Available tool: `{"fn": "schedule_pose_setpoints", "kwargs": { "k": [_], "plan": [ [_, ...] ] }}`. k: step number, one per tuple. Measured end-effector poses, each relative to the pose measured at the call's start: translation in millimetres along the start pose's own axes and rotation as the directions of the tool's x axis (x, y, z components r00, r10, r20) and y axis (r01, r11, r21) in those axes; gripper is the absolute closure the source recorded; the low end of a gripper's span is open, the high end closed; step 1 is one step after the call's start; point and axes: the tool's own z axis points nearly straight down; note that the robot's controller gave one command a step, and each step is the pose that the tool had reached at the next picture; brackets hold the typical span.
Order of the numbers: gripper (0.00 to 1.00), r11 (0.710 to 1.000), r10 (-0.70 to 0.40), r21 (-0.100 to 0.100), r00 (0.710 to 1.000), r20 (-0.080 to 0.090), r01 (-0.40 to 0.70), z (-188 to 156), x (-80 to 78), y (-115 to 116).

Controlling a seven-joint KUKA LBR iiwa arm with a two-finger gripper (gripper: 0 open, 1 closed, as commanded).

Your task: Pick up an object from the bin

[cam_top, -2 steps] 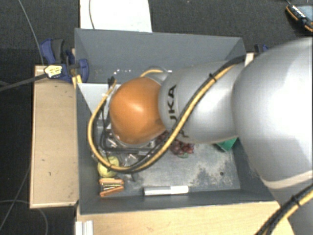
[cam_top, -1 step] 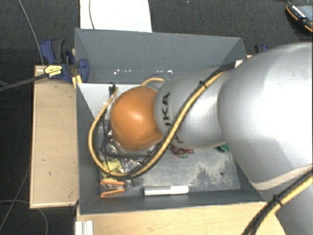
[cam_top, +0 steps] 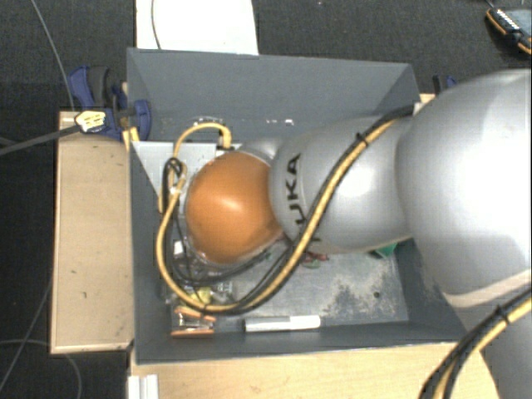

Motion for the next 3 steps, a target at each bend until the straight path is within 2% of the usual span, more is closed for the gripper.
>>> {"fn": "schedule_pose_setpoints", "kwargs": {
  "k": [1,3],
  "plan": [
    [1.00,1.000,0.002,0.000,1.000,0.000,-0.002,-0.5,-0.1,0.1],
    [1.00,1.000,0.009,0.002,1.000,0.004,-0.010,-23.8,-0.9,-0.3]
  ]
}}
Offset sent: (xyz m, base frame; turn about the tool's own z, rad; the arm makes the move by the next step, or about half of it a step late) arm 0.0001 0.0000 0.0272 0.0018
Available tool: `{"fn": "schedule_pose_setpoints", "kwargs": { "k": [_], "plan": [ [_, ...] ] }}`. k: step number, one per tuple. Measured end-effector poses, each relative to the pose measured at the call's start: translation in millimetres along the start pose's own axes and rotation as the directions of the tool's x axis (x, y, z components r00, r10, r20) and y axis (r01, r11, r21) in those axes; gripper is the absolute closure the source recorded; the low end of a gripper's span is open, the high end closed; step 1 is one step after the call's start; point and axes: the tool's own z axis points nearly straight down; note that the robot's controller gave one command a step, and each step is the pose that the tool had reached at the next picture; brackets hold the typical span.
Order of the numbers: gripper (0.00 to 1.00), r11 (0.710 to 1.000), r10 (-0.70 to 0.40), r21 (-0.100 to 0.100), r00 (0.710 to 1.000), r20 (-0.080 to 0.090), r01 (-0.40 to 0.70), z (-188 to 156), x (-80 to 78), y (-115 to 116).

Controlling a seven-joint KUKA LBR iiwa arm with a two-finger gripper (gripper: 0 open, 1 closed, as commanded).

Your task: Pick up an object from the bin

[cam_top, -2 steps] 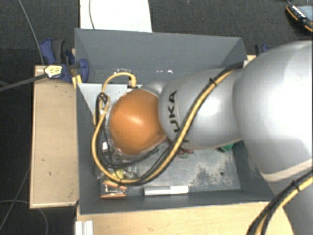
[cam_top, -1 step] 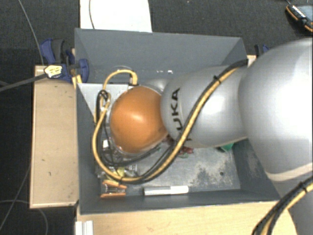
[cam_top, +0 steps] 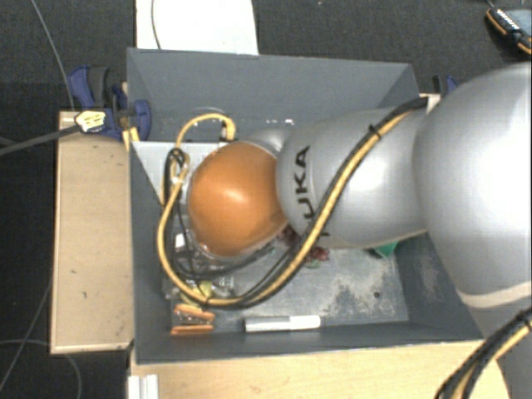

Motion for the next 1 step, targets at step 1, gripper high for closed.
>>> {"fn": "schedule_pose_setpoints", "kwargs": {
  "k": [1],
  "plan": [
    [1.00,1.000,0.005,0.002,1.000,0.004,-0.005,-8.6,-0.7,-0.3]
  ]
}}
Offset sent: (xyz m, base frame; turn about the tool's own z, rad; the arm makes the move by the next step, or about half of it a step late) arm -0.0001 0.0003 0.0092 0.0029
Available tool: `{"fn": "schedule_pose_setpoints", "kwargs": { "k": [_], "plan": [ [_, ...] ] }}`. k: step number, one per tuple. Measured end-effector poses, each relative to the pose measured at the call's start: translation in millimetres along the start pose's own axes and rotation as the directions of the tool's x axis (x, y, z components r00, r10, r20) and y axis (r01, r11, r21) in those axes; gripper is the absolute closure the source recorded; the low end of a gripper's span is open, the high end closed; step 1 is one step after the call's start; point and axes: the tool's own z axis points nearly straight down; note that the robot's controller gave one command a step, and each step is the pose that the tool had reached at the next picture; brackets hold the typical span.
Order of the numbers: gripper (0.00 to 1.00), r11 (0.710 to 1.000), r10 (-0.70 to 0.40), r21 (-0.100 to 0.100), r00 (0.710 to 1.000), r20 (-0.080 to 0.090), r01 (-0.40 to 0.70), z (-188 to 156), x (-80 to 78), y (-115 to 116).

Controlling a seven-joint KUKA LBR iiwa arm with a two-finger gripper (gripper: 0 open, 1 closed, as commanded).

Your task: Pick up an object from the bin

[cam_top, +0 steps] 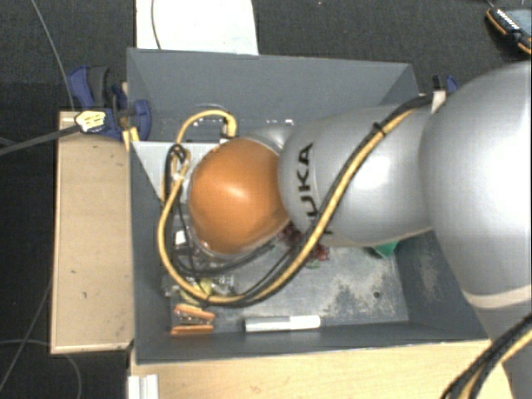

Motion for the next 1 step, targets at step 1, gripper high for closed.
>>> {"fn": "schedule_pose_setpoints", "kwargs": {
  "k": [1],
  "plan": [
    [1.00,1.000,0.003,0.002,1.000,0.003,-0.003,-4.0,-0.5,-0.3]
  ]
}}
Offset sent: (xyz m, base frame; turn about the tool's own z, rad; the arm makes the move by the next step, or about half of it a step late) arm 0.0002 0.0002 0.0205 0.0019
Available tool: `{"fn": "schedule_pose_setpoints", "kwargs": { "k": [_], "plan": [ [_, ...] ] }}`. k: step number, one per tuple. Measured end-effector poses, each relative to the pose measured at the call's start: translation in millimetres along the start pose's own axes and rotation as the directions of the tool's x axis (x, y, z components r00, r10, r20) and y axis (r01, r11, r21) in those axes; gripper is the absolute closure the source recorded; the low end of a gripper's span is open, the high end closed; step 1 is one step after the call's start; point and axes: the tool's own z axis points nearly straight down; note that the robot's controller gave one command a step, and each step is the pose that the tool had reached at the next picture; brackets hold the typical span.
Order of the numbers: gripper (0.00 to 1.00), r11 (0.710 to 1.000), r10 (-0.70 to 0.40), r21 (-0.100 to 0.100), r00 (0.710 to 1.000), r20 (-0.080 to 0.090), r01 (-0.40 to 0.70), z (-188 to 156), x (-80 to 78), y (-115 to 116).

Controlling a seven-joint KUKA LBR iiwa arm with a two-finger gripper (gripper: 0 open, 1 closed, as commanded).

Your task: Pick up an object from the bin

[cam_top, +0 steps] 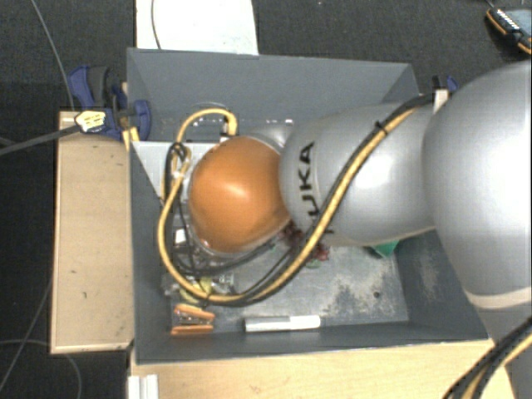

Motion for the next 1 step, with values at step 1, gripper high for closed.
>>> {"fn": "schedule_pose_setpoints", "kwargs": {
  "k": [1],
  "plan": [
    [1.00,1.000,0.007,0.001,1.000,0.003,-0.007,-10.8,-0.5,0.0]
  ]
}}
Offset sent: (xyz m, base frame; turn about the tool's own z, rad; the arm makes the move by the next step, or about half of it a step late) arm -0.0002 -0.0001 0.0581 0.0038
